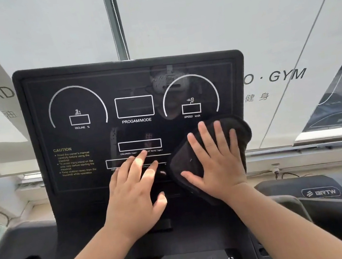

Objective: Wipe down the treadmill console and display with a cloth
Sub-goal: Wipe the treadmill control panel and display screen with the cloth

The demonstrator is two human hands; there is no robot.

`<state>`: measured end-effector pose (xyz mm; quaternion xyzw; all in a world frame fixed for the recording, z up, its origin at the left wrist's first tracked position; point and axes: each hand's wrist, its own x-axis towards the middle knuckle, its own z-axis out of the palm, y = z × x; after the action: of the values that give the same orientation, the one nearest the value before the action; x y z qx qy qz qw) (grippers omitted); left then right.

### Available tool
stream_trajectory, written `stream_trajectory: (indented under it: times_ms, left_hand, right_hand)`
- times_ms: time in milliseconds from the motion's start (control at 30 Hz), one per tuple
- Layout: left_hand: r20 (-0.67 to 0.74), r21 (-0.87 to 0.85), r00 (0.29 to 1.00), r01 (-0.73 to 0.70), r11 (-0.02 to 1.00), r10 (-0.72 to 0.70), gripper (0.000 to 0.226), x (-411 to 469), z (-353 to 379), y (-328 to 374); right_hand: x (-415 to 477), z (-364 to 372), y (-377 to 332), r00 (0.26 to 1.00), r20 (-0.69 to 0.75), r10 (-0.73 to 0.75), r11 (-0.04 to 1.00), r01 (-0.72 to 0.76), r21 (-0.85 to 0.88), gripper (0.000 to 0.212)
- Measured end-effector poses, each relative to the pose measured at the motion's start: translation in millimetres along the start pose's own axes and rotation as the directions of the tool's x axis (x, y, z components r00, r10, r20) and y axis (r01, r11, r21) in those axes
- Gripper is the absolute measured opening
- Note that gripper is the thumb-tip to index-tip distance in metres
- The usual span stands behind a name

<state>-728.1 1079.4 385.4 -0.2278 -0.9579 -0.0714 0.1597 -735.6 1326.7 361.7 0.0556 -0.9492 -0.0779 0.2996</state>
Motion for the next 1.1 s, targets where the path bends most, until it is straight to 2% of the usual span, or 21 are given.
stream_trajectory:
  times_ms: [100, 167, 367, 433, 567, 633, 700, 867, 1100]
  left_hand:
    - [0.008, 0.011, 1.000, -0.014, 1.000, 0.014, 0.072, -0.9, 1.1, -1.7]
    - [0.023, 0.018, 1.000, -0.021, 1.000, 0.021, 0.072, -1.4, 0.8, -3.9]
    - [0.061, 0.015, 0.998, 0.002, 1.000, -0.003, 0.077, -3.9, 2.4, -3.2]
    - [0.064, 0.004, 0.998, 0.021, 1.000, -0.022, 0.078, -5.3, 3.0, 0.7]
    - [0.083, 0.021, 0.996, 0.013, 1.000, -0.015, 0.081, -5.7, 3.3, -0.2]
    - [0.096, 0.045, 0.995, 0.002, 0.999, -0.007, 0.084, -6.4, 5.1, -2.7]
    - [0.103, 0.069, 0.995, -0.010, 0.998, 0.003, 0.085, -7.1, 4.7, -4.1]
    - [0.104, 0.081, 0.994, -0.046, 0.996, 0.037, 0.082, -4.9, 0.9, -9.0]
    - [0.127, 0.043, 0.992, -0.012, 0.999, 0.007, 0.079, -23.6, 10.1, 3.5]
  right_hand:
    - [-28.6, 12.0, 10.7, 0.996, -0.006, -0.086, 0.996, 0.086, -0.030, 0.094]
    - [-20.8, 6.9, 19.1, 0.996, -0.019, -0.083, 0.996, 0.082, -0.035, 0.098]
    - [93.9, -48.4, 42.2, 0.976, -0.047, 0.212, 0.977, -0.212, 0.010, 0.106]
    - [131.5, -64.3, 37.5, 0.969, -0.052, 0.243, 0.970, -0.243, 0.002, 0.104]
    - [162.1, -70.3, 10.3, 0.995, -0.076, 0.063, 0.996, -0.067, -0.054, 0.098]
    - [155.4, -63.6, -3.7, 0.995, -0.077, -0.068, 0.995, 0.062, -0.077, 0.097]
    - [137.7, -54.5, -6.0, 0.987, -0.088, -0.135, 0.990, 0.130, -0.062, 0.095]
    - [90.4, -41.6, 23.9, 0.994, -0.069, 0.084, 0.996, -0.085, -0.011, 0.096]
    - [7.3, -8.3, 21.7, 0.984, 0.036, 0.176, 0.983, -0.178, 0.054, 0.087]
